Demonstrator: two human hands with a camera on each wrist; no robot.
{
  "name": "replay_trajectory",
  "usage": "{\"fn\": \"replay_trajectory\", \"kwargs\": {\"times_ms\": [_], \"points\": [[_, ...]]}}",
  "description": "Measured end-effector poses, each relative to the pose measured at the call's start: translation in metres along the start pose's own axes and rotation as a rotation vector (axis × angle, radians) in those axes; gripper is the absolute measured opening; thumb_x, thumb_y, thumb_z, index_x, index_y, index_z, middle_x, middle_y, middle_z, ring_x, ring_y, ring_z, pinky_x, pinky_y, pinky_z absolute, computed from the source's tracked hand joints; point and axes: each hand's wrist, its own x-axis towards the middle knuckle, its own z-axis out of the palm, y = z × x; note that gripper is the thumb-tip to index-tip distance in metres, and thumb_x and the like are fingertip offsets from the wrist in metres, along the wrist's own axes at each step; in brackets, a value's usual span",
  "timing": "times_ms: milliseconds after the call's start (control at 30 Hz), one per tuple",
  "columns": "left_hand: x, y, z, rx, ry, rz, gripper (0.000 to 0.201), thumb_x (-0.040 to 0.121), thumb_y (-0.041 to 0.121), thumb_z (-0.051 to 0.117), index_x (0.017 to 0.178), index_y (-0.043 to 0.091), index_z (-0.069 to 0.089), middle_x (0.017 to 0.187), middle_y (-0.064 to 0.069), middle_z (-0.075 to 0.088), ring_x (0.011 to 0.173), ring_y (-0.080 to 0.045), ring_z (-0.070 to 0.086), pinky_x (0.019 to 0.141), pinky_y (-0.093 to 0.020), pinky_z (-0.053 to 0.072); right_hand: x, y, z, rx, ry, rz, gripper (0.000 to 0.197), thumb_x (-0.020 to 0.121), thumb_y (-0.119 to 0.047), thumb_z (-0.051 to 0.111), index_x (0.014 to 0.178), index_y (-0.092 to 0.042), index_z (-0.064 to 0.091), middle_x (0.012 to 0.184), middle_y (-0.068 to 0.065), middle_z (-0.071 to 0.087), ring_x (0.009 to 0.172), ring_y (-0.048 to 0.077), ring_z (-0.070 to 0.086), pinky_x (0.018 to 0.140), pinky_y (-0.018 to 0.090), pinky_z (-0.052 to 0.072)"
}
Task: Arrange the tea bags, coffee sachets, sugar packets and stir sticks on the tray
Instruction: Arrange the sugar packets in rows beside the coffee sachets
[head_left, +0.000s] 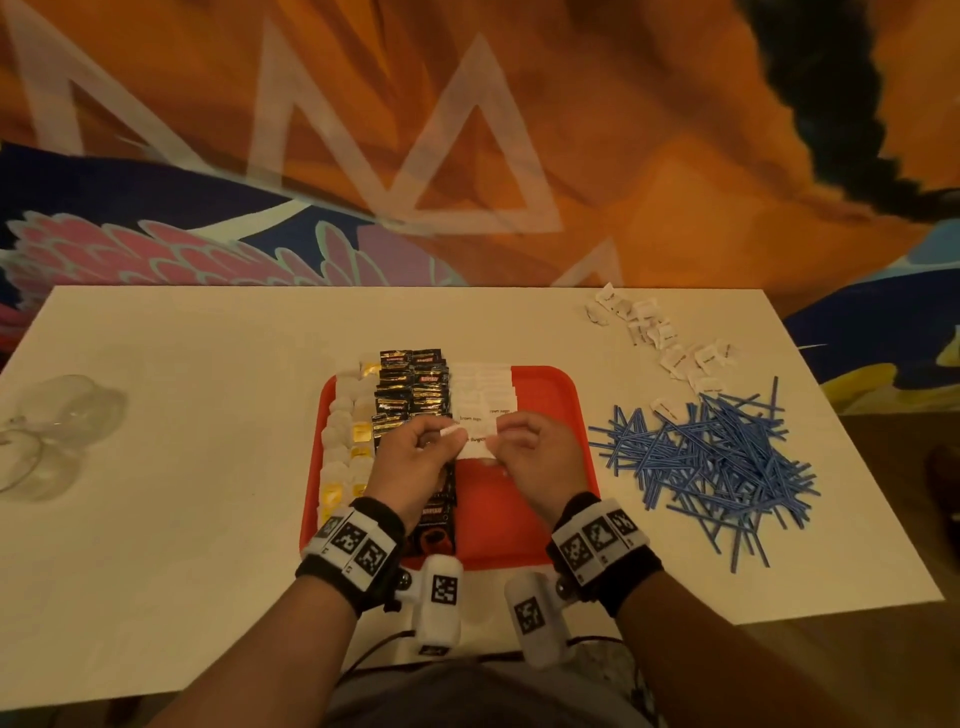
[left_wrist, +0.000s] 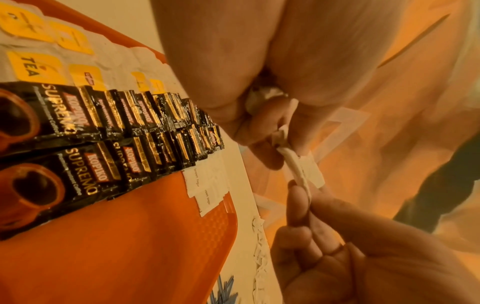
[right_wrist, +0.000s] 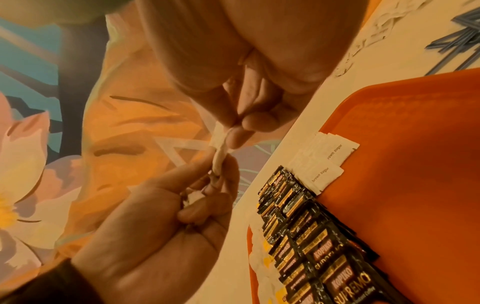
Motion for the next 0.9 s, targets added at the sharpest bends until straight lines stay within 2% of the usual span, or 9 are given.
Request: {"fn": "replay_trajectory", "kwargs": {"times_ms": [100,167,233,333,467,567,667,767,900], "points": [[-0.004,0.0,0.002,-0.035,0.019,0.05,0.016,0.09,0.0,0.068,0.097,0.014,0.065,0.079,0.004,0.069,0.061,-0.007,0.061,0.048,-0.015,0.042,-0.006,0.006,0.004,0.07,0.021,-0.064,0.031,0.084,0.008,0.065,0.097,-0.021,0.066,0.088,0.002,0.068,0.068,0.007,0.07,0.063,0.025,0.058],[-0.006,0.0,0.002,-0.053,0.024,0.079,0.02,0.089,0.0,0.068,0.096,0.017,0.061,0.079,0.001,0.07,0.063,-0.013,0.063,0.05,-0.02,0.045,-0.009,0.009,0.005,0.08,0.009,-0.108,0.036,0.085,0.007,0.064,0.102,-0.025,0.066,0.101,0.001,0.069,0.081,0.012,0.07,0.071,0.032,0.06],[-0.006,-0.002,0.002,0.008,0.023,0.123,0.02,0.089,0.005,0.071,0.091,0.023,0.061,0.075,-0.005,0.064,0.064,-0.02,0.057,0.057,-0.031,0.044,-0.011,0.01,0.006,0.03,-0.014,-0.14,0.035,0.086,0.005,0.062,0.095,-0.028,0.07,0.104,-0.007,0.07,0.092,0.007,0.067,0.074,0.026,0.057],[-0.006,-0.002,0.003,0.079,0.011,0.175,0.017,0.089,0.008,0.071,0.084,0.023,0.064,0.074,-0.002,0.061,0.066,-0.015,0.055,0.063,-0.032,0.044,-0.011,0.009,0.005,-0.02,-0.063,-0.115,0.028,0.088,-0.002,0.066,0.084,-0.029,0.075,0.09,-0.01,0.073,0.078,-0.002,0.064,0.07,0.016,0.048],[-0.006,-0.001,0.003,0.105,-0.018,0.184,0.015,0.09,0.012,0.071,0.089,0.027,0.073,0.078,0.008,0.065,0.063,-0.005,0.053,0.058,-0.025,0.039,-0.007,0.006,0.0,0.083,-0.027,-0.064,0.01,0.088,-0.011,0.07,0.087,-0.02,0.076,0.086,-0.005,0.074,0.068,0.001,0.063,0.063,0.019,0.05],[-0.005,-0.001,0.005,0.104,-0.005,0.171,0.018,0.091,0.01,0.07,0.091,0.027,0.078,0.08,0.015,0.069,0.065,-0.002,0.054,0.061,-0.023,0.041,-0.001,0.008,-0.007,0.04,-0.062,-0.078,0.015,0.088,-0.007,0.069,0.092,-0.02,0.075,0.074,-0.013,0.069,0.061,-0.004,0.06,0.064,0.018,0.048],[-0.003,0.001,0.011,0.106,0.035,0.166,0.025,0.093,0.004,0.065,0.094,0.024,0.08,0.08,0.011,0.073,0.067,-0.002,0.059,0.067,-0.025,0.044,0.004,0.007,-0.018,0.008,-0.159,-0.085,0.03,0.09,-0.004,0.066,0.107,-0.028,0.069,0.071,-0.021,0.059,0.06,-0.01,0.056,0.067,0.011,0.045],[-0.004,0.003,0.02,0.071,0.092,0.141,0.029,0.095,-0.001,0.059,0.097,0.021,0.079,0.067,0.01,0.067,0.057,-0.004,0.054,0.056,-0.02,0.041,0.009,0.003,-0.032,-0.019,-0.21,-0.124,0.035,0.092,0.003,0.06,0.122,-0.015,0.062,0.046,-0.031,0.048,0.048,-0.015,0.051,0.056,0.003,0.039],[-0.007,0.005,0.034,-0.016,0.07,0.08,0.015,0.097,0.013,0.062,0.106,0.018,0.072,0.08,0.005,0.07,0.054,-0.008,0.047,0.043,-0.021,0.034,0.017,0.006,-0.047,-0.014,-0.23,-0.16,0.033,0.093,0.002,0.059,0.125,-0.006,0.063,0.04,-0.031,0.044,0.039,-0.007,0.045,0.049,0.004,0.035]]}}
